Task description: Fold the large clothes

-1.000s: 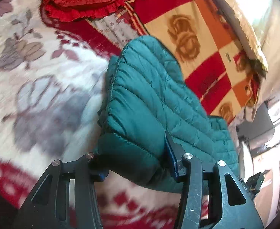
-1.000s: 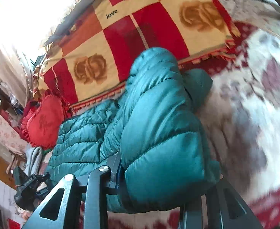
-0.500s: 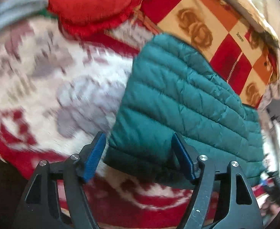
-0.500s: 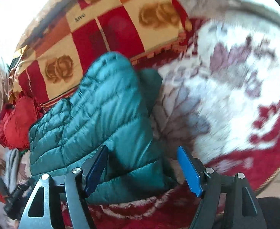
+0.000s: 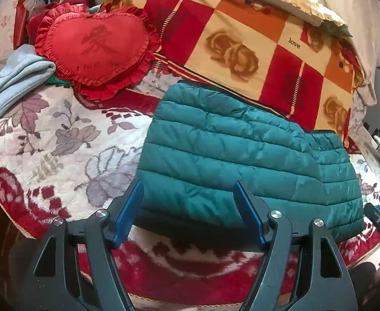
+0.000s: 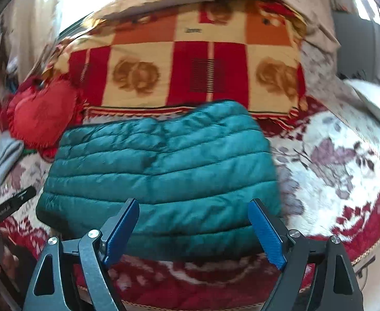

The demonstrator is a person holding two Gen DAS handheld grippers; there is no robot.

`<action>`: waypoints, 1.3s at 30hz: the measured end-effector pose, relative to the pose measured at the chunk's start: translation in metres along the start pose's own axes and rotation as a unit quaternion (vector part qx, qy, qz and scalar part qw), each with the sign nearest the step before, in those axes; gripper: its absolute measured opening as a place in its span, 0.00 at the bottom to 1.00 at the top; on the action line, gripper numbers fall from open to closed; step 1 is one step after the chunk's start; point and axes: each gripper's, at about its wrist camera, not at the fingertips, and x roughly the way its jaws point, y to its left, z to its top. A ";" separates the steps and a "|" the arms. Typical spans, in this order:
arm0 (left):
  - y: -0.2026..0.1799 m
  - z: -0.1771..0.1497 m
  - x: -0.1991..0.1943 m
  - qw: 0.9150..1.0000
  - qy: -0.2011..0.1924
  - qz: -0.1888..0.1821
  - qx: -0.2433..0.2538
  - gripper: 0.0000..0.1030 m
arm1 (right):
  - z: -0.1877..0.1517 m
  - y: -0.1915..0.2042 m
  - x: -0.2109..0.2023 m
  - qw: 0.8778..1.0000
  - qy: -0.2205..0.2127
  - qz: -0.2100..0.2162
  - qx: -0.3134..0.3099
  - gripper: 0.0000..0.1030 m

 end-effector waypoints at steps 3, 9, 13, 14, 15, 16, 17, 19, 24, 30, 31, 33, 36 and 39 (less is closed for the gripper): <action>-0.006 -0.002 -0.002 1.000 0.000 -0.002 0.006 0.70 | -0.001 0.019 0.003 1.000 0.002 -0.001 -0.024 0.82; -0.016 -0.007 -0.004 1.000 -0.008 0.000 0.022 0.70 | -0.002 0.038 0.007 0.999 0.008 0.006 -0.038 0.82; -0.022 -0.009 -0.003 0.999 -0.011 0.005 0.034 0.70 | -0.003 0.038 0.008 1.000 0.008 0.007 -0.029 0.82; -0.024 -0.009 -0.003 0.999 -0.011 0.006 0.035 0.70 | -0.002 0.037 0.008 1.000 0.007 0.006 -0.027 0.82; -0.024 -0.009 -0.002 0.999 -0.011 0.007 0.035 0.70 | -0.002 0.037 0.009 1.000 0.007 0.008 -0.026 0.82; -0.025 -0.009 -0.002 0.999 -0.011 0.008 0.036 0.70 | -0.002 0.037 0.009 1.000 0.007 0.009 -0.025 0.82; -0.025 -0.009 -0.002 0.999 -0.012 0.008 0.037 0.70 | -0.002 0.037 0.009 1.000 0.008 0.010 -0.025 0.82; -0.027 -0.010 -0.001 0.999 -0.011 0.010 0.040 0.70 | -0.002 0.037 0.010 1.000 0.008 0.010 -0.024 0.82; -0.030 -0.011 0.000 0.999 -0.011 0.013 0.047 0.70 | -0.003 0.037 0.012 1.000 0.010 0.020 -0.020 0.82; -0.032 -0.011 0.001 0.999 -0.012 0.014 0.051 0.70 | -0.003 0.038 0.013 0.999 0.012 0.022 -0.022 0.82; -0.032 -0.011 0.001 0.998 -0.012 0.015 0.052 0.70 | -0.004 0.038 0.013 0.999 0.013 0.023 -0.020 0.82; -0.032 -0.011 0.001 0.998 -0.013 0.015 0.052 0.70 | -0.004 0.038 0.014 0.999 0.015 0.025 -0.018 0.82; -0.032 -0.012 0.001 0.998 -0.013 0.016 0.053 0.70 | -0.005 0.038 0.014 0.999 0.013 0.024 -0.020 0.82; -0.032 -0.011 0.001 0.998 -0.013 0.017 0.056 0.70 | -0.004 0.038 0.014 0.999 0.012 0.027 -0.019 0.82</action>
